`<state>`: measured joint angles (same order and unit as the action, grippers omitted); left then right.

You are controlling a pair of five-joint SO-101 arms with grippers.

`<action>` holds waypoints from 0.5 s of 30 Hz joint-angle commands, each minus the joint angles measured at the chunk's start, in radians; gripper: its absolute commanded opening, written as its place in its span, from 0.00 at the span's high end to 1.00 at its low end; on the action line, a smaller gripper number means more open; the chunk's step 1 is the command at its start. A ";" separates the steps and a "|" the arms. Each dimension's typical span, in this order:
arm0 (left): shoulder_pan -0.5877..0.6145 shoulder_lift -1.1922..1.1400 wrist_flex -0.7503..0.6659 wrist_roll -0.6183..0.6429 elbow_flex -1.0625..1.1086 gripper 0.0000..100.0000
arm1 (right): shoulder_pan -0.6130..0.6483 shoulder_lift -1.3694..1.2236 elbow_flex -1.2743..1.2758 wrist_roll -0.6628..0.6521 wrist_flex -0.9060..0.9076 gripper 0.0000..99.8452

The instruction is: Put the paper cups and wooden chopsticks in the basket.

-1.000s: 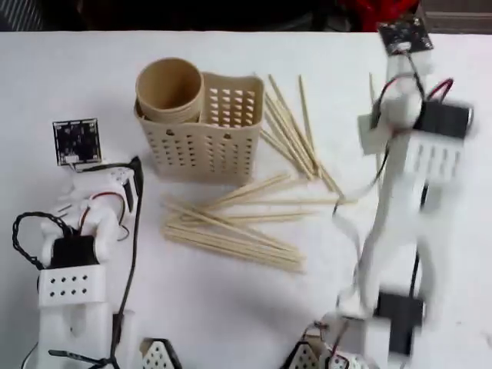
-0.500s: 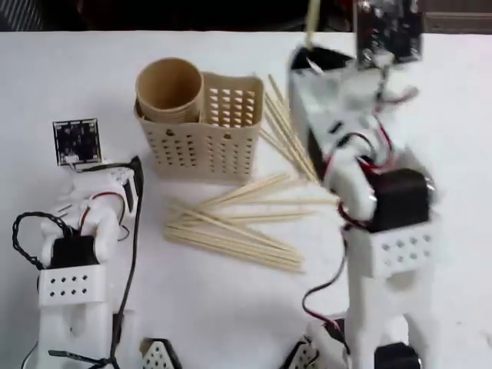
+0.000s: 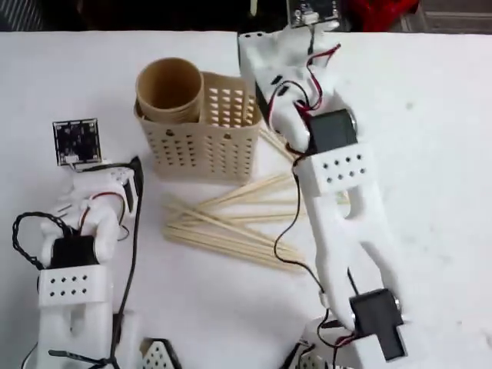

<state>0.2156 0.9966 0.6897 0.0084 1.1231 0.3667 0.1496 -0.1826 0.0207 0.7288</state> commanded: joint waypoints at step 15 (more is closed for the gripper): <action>-0.016 0.019 -0.026 0.003 -0.005 0.80 | -0.148 0.182 -0.008 -0.106 0.619 0.67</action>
<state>0.2156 0.9966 0.6897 0.0084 1.1231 0.2885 0.2463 -0.1826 0.0023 1.2658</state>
